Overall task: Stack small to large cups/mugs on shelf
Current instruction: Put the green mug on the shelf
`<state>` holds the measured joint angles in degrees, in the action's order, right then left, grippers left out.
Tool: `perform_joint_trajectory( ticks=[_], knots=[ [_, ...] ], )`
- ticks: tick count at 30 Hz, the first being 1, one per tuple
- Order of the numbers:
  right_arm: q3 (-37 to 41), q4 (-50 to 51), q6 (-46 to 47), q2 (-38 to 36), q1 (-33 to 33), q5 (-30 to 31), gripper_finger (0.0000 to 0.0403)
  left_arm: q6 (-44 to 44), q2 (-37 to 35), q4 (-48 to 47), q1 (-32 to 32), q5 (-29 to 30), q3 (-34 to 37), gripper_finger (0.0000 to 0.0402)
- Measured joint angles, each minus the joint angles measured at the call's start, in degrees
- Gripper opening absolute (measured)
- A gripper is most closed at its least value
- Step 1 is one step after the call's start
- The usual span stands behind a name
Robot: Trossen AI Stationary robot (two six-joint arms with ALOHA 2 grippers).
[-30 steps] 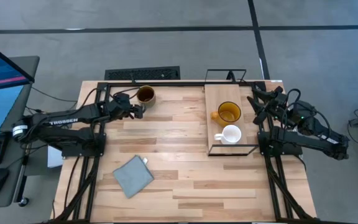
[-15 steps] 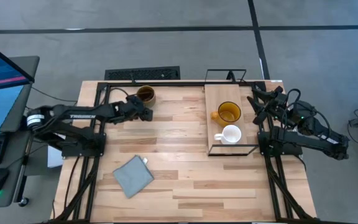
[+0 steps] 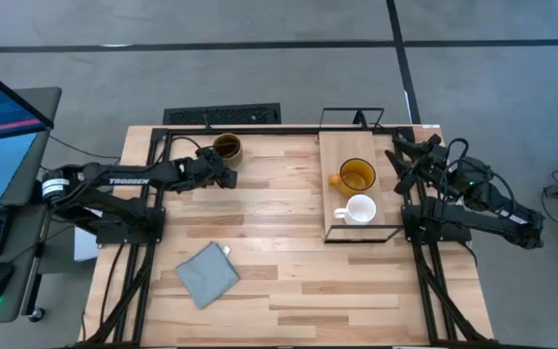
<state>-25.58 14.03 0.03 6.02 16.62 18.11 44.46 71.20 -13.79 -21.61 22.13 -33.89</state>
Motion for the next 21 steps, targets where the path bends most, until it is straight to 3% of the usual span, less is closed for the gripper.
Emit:
perform_joint_trajectory(
  ticks=[9,21],
  knots=[
    [0.0,0.0,0.0,0.0,0.0,0.0,0.0226,-1.9,-0.4,0.0,0.0,-1.2,0.0,0.0132],
    [0.0,0.1,0.0,0.0,0.0,0.0,0.0226,-5.9,-0.8,-8.8,-0.5,0.2,-4.4,0.0076]
  ],
)
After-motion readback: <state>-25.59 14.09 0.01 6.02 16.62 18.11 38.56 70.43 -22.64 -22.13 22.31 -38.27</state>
